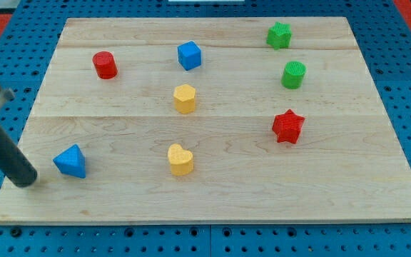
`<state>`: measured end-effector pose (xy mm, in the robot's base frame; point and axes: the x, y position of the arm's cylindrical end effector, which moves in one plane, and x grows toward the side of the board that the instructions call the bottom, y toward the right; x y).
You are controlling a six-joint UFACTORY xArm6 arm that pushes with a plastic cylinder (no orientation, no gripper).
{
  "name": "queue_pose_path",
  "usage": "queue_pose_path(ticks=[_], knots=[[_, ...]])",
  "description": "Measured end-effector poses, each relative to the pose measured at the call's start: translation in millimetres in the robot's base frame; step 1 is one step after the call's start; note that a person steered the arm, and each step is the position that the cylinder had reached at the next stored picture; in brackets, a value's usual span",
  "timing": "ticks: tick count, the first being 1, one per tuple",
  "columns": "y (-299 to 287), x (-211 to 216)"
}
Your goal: Push blue triangle to the top of the blue cube
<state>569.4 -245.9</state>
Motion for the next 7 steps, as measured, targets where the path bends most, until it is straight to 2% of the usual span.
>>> queue_pose_path(ticks=[2,3,4,6,7], knots=[[82,-62],[113,-70],[122,-81],[88,-149],[99,-175]])
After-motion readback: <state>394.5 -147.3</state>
